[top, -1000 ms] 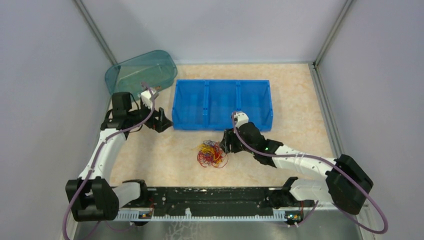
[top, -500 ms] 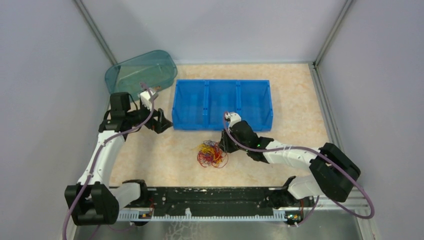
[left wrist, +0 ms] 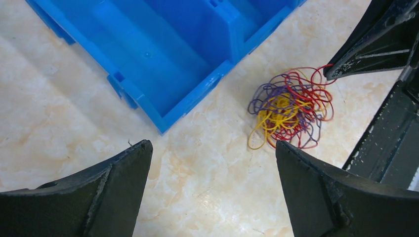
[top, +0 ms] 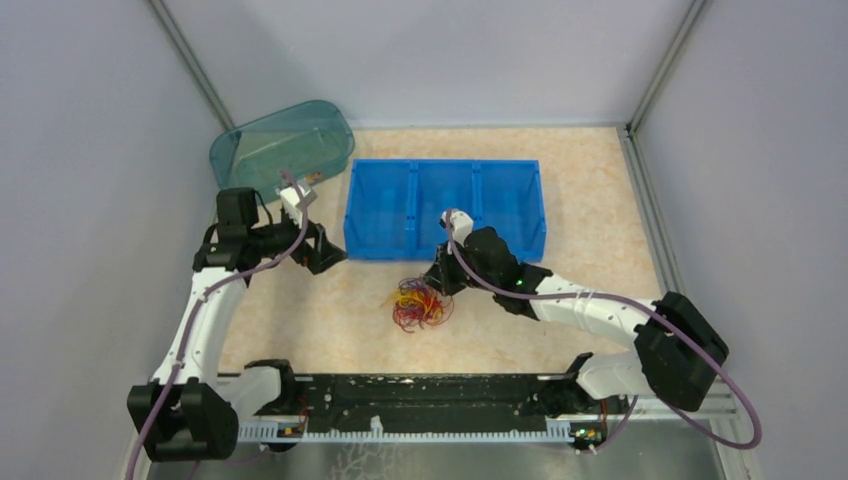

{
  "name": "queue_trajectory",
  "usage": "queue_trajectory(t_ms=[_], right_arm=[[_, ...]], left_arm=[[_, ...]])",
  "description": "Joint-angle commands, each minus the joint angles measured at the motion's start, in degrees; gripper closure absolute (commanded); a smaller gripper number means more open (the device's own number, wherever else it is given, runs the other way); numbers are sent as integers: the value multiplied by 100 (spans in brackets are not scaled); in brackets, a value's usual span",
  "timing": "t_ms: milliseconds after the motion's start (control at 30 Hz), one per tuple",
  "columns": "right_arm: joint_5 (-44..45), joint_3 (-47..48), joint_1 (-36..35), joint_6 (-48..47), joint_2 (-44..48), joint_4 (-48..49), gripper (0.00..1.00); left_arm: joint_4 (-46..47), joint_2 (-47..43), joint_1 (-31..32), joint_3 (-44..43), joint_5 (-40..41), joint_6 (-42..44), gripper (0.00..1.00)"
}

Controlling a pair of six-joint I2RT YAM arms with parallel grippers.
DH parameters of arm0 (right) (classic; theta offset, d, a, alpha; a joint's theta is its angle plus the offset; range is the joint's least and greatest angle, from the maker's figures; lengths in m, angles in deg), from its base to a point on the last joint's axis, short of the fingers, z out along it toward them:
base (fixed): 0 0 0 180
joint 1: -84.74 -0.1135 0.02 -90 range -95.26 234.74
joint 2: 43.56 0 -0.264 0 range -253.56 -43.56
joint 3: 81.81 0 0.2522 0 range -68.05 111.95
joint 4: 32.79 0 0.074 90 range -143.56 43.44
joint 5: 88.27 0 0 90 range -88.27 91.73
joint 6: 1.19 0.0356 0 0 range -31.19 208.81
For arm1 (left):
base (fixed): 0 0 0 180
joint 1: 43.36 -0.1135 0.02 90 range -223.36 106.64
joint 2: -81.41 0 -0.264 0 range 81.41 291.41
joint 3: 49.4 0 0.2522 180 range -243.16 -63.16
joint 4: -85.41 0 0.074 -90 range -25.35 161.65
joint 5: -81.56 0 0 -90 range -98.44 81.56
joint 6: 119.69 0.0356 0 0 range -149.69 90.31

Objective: Untangle the cables
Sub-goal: Pick up the cable at the corner of the board.

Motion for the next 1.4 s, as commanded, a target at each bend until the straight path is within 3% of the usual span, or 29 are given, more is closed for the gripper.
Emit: queue_trajectory(t_ms=[0,233,500,667,800,1033,1300,1367], right_arm=[[-772,662,-86,-49,275,267,100],[-1389,1287,-264,88,153,347,100],[-2062,1700,-407,532,-18,921,100],[-2271,2008,-523,682,-255,1108,100],[-2482,2299,-582,838,-402,1241,100],[-2610,2664,-750,837,-581,1207,100],[-2675,2791,-824,864,-703,1259,100],[-2698,2801,-829,896,-716,1287,100]], left_arm=[[-502,-250,41,-381,-543,485,0],[-989,-709,261,-281,-1230,748,0],[-657,-1702,462,309,-1541,1419,1],[392,-1968,533,557,-1593,629,4],[601,-1934,665,690,-1803,327,12],[1443,-2195,734,1038,-1955,-331,14],[1554,-2122,777,798,-2059,-714,20],[1558,-2134,772,797,-2180,-762,26]])
